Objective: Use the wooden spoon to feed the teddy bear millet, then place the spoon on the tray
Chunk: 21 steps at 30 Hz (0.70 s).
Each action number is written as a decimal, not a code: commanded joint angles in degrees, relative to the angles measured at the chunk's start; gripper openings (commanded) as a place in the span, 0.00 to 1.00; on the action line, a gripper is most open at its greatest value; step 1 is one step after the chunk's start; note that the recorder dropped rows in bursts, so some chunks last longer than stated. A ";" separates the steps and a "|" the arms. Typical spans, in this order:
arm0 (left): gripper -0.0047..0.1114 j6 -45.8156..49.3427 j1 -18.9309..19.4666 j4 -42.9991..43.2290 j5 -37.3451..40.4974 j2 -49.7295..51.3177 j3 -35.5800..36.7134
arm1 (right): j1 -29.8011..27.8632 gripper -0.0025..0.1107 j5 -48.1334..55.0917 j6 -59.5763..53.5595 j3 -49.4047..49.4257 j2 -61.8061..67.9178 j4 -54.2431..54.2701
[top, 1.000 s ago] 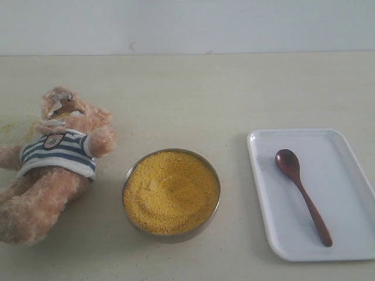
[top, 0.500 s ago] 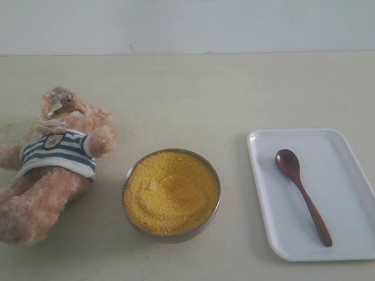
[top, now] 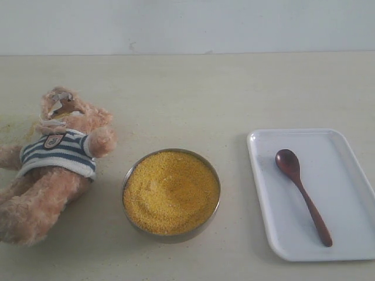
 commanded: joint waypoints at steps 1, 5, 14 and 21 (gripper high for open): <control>0.07 -0.21 0.19 -0.58 0.06 -0.43 0.22 | -0.04 0.02 -0.96 -0.91 0.22 -0.29 -2.21; 0.07 -0.21 0.19 -0.58 0.06 -0.43 0.22 | -0.04 0.02 -0.57 -0.91 0.22 -0.29 -2.21; 0.07 -0.21 0.19 -0.58 0.06 -0.43 0.22 | -0.28 0.02 -0.61 -2.60 0.22 -1.62 -3.52; 0.07 -0.21 0.19 -0.58 0.06 -0.43 0.22 | -5.60 0.02 4.62 -3.22 1.67 -8.81 -9.76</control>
